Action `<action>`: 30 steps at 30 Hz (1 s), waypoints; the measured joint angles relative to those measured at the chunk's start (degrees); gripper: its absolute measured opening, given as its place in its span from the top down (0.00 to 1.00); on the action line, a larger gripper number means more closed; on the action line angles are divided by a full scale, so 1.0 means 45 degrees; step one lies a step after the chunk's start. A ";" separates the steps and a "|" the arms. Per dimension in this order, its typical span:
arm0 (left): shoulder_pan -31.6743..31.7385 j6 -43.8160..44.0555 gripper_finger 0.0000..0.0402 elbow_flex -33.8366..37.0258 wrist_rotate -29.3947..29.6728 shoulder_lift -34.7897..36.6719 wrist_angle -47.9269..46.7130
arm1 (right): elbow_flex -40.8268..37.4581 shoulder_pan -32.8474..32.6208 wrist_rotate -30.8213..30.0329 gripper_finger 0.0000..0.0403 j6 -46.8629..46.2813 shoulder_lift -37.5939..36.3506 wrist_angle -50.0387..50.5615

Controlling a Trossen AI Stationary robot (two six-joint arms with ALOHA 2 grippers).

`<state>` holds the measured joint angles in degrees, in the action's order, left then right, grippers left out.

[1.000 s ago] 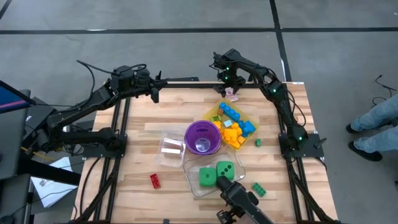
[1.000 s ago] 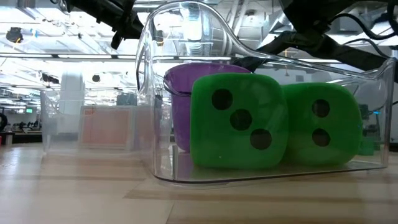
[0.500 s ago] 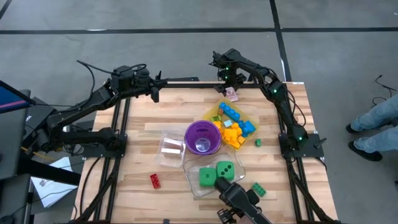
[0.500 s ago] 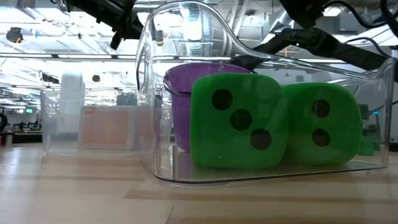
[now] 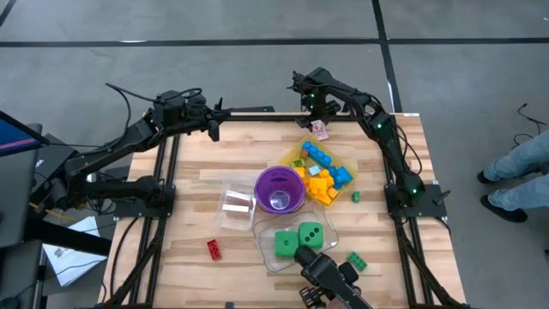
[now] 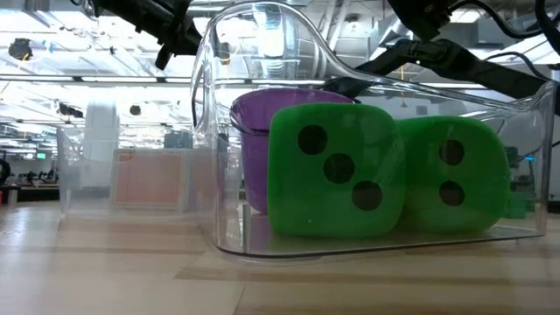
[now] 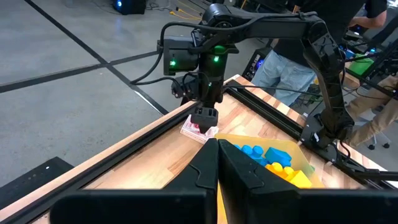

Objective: Pick & Place Toys
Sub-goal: Put the red deck of cards into the white bin

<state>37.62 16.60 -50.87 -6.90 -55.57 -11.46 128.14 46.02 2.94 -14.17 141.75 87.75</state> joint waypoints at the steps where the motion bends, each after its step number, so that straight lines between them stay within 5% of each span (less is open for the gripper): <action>1: -0.0004 0.0000 0.99 0.0000 0.0000 0.0000 0.0004 | 0.0000 0.0042 0.0010 0.15 -0.0112 0.0000 0.0003; 12: -0.0003 -0.0005 0.99 0.0000 -0.0102 0.0000 0.0000 | 0.0000 0.0135 0.0388 0.15 -0.0664 0.0000 0.0024; 30: -0.0009 0.0000 0.99 0.0000 -0.0102 0.0000 -0.0005 | 0.0000 0.0277 0.0469 0.15 0.1185 -0.1057 0.0342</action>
<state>37.58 16.60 -50.87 -7.35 -55.57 -11.49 128.14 47.27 5.05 -8.83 137.00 89.29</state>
